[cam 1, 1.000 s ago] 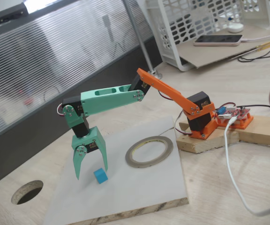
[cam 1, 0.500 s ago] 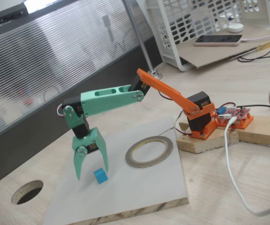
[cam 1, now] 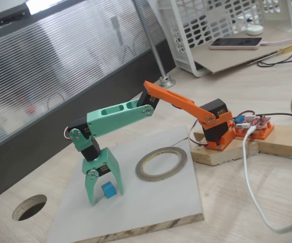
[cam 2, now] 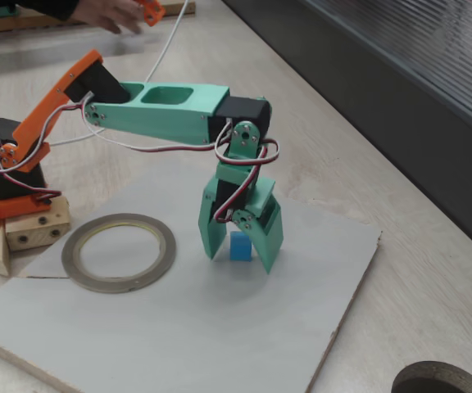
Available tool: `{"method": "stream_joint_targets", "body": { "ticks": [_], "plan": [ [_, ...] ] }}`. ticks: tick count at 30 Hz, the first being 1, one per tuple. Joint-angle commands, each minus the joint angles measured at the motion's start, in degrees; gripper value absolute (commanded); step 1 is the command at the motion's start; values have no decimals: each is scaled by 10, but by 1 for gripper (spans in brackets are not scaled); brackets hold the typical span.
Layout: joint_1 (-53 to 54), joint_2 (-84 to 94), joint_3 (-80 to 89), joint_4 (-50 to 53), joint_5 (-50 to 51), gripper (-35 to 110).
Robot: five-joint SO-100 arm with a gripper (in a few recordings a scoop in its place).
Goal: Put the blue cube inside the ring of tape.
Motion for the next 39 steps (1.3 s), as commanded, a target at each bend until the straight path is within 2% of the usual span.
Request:
{"method": "stream_joint_targets", "body": {
  "ticks": [1,13,23,39],
  "plan": [
    [-7,10,-6,8,1,59],
    [-7,3,-4,13,0,59],
    [-7,9,-6,7,-2,39],
    [-7,10,-6,7,3,38]
  ]
}}
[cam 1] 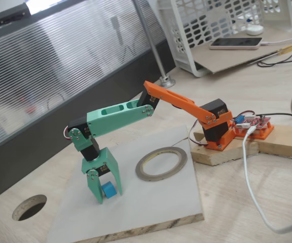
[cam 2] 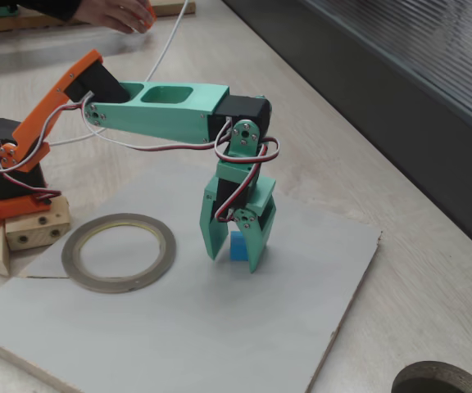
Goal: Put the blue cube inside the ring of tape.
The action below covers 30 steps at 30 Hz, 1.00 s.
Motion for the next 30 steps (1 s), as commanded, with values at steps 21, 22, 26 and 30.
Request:
{"method": "stream_joint_targets", "body": {
  "ticks": [21,22,26,30],
  "plan": [
    [-7,18,-5,6,5,30],
    [-7,18,-5,6,7,28],
    [-7,18,-5,5,7,22],
    [-7,18,-5,5,7,21]
  ]
}}
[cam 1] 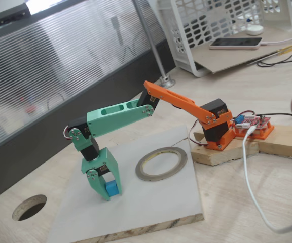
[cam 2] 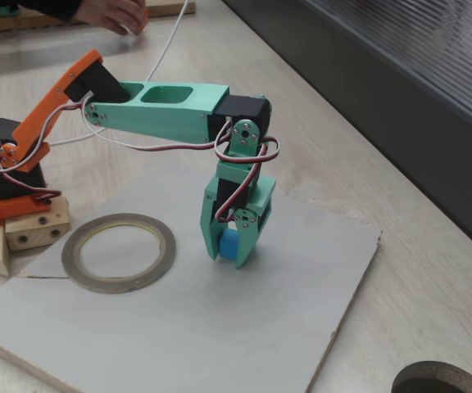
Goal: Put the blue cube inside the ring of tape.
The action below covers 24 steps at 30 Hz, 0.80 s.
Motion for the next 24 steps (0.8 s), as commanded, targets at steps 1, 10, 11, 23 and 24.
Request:
{"method": "stream_joint_targets", "body": {
  "ticks": [1,10,11,23,24],
  "plan": [
    [-7,18,-5,8,8,21],
    [-7,20,-5,9,8,21],
    [-7,20,-5,9,8,21],
    [-7,20,-6,8,8,7],
    [-7,20,-6,8,8,7]
  ]
}}
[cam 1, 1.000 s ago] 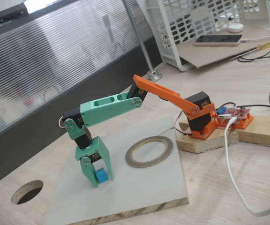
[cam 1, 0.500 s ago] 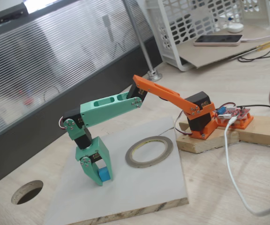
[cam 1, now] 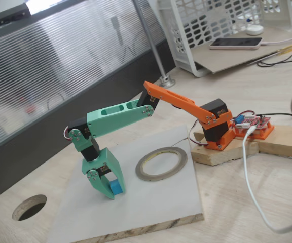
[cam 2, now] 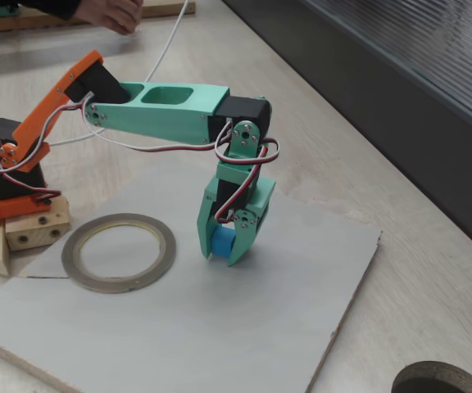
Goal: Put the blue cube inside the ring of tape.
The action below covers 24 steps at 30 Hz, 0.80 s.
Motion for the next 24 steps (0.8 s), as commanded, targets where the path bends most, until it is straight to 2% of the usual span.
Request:
{"method": "stream_joint_targets", "body": {
  "ticks": [1,10,19,24],
  "plan": [
    [-7,20,-6,7,8,7],
    [-6,25,-11,7,4,7],
    [-6,64,-185,9,4,6],
    [-6,60,-205,15,4,6]
  ]
}}
